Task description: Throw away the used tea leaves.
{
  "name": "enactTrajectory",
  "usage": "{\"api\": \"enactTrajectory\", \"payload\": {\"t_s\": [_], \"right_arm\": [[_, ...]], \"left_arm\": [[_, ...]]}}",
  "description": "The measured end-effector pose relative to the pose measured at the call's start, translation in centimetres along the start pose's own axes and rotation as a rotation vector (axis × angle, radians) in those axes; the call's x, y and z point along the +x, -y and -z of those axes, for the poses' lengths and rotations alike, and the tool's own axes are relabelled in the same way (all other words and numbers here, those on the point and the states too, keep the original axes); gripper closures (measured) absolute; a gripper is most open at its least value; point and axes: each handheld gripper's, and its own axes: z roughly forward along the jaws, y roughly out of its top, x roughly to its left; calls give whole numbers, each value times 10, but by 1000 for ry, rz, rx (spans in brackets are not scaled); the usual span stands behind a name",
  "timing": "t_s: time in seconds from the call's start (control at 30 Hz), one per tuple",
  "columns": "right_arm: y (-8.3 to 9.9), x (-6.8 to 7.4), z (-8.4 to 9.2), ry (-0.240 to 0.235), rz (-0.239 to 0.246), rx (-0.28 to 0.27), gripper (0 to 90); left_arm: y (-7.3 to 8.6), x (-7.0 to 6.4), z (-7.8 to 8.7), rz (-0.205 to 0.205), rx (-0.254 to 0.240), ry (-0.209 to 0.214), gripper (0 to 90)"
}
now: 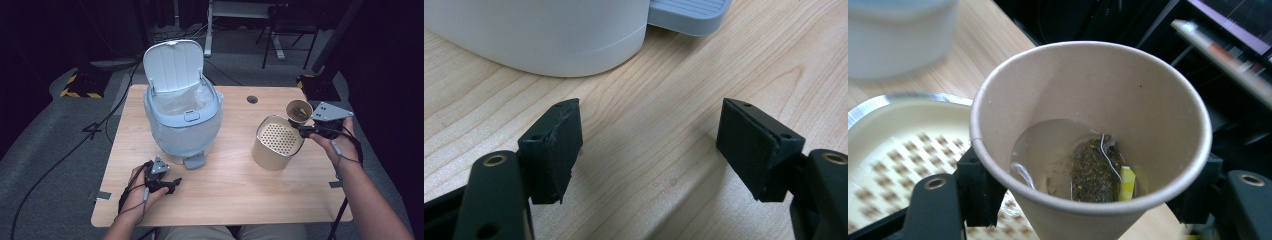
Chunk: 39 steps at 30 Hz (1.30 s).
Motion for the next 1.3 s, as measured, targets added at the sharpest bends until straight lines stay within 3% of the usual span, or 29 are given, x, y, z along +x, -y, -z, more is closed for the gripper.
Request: {"api": "enactTrajectory", "payload": {"t_s": [0.03,0.07,0.1,0.17,0.23,0.27,0.3,0.43,0.53,0.6,0.63,0.77,1.03,1.13,1.3], "right_arm": [[-2,2,0,14,43,11,306],[-6,5,1,41,130,39,306],[-6,5,1,41,130,39,306],[-10,9,0,72,234,80,307],[-12,12,-1,98,309,115,307],[-14,16,-2,125,398,161,308],[-14,16,-2,125,398,161,308],[-14,24,-5,187,564,236,310],[-14,31,-8,249,736,316,313],[-13,39,-11,303,892,393,315],[-13,39,-11,303,892,393,315],[-10,43,-13,378,1034,441,316],[-8,55,-14,565,1440,548,316],[-7,57,-13,601,1533,555,314],[-6,61,-13,615,1593,549,313]], "left_arm": [[0,0,0,-1,-1,-1,270],[0,0,0,-1,-1,-1,270],[0,0,0,-1,0,-1,270],[0,0,0,0,-3,-1,270],[0,0,0,4,-4,1,270],[0,0,0,1,-4,0,270],[0,0,0,3,-5,0,270],[0,0,0,1,-4,-1,268],[0,0,0,1,-4,-1,268],[0,0,0,3,-4,2,268],[0,0,0,0,-4,-1,268],[0,0,0,0,-3,1,268],[0,0,0,3,-3,2,267],[0,0,0,4,-3,3,267],[0,0,0,-1,-2,4,266]]}}
